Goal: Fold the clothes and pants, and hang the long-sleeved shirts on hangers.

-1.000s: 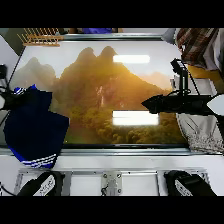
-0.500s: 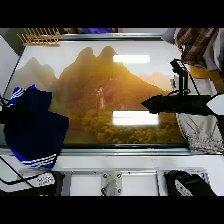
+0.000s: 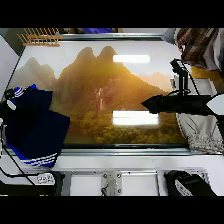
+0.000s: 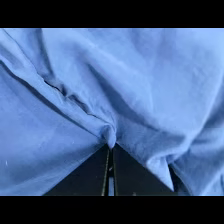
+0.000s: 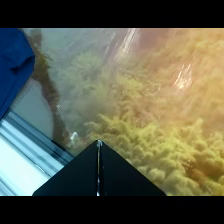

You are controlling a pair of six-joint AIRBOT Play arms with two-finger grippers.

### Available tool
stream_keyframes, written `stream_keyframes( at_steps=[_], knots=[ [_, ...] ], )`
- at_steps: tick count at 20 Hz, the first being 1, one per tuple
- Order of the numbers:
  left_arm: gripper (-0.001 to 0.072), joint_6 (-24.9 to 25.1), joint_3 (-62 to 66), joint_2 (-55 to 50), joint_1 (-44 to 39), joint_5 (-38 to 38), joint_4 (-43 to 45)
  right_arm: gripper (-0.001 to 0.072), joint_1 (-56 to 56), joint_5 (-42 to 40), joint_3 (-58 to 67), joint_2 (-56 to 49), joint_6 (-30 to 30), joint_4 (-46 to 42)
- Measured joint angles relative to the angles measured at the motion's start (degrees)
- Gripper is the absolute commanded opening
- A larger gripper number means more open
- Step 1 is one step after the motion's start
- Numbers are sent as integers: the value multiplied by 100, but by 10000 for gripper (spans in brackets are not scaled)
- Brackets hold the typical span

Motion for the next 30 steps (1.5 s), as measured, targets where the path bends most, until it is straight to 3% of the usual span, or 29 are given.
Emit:
stream_keyframes(
  at_steps=[4,10,16,17,18,19,21,22,23,24,28,30],
  knots=[
    [11,-83,2,758,-643,52,-4,6,0,0,0,0,0,0],
    [11,-155,2,2236,-2903,297,-22,5,0,-70,0,0,0,22],
    [11,-929,400,2168,-5034,1086,-22,5,-61,-481,0,15,-33,533],
    [72,-1019,616,1963,-5248,1119,-22,4,-118,-522,0,15,-96,575],
    [435,-1075,835,1755,-5392,1134,-20,5,-205,-560,0,15,-142,601],
    [696,-1123,1069,1547,-5475,1108,-20,6,-313,-586,0,17,-184,616],
    [698,-1231,1574,1161,-5477,778,-20,21,-601,-603,0,20,-238,651],
    [698,-1281,1803,1014,-5394,483,-17,170,-772,-597,0,20,-240,654],
    [698,-1320,1985,909,-5261,142,-17,459,-942,-570,0,17,-262,656],
    [698,-1333,2079,844,-5106,-199,-17,559,-1119,-509,0,11,-282,656],
    [698,-1342,1556,887,-4262,-1364,-133,553,-1622,-286,0,-87,-284,649],
    [698,-1093,901,975,-3812,-1687,-457,553,-1727,-219,0,-214,-291,581]
  ],
)
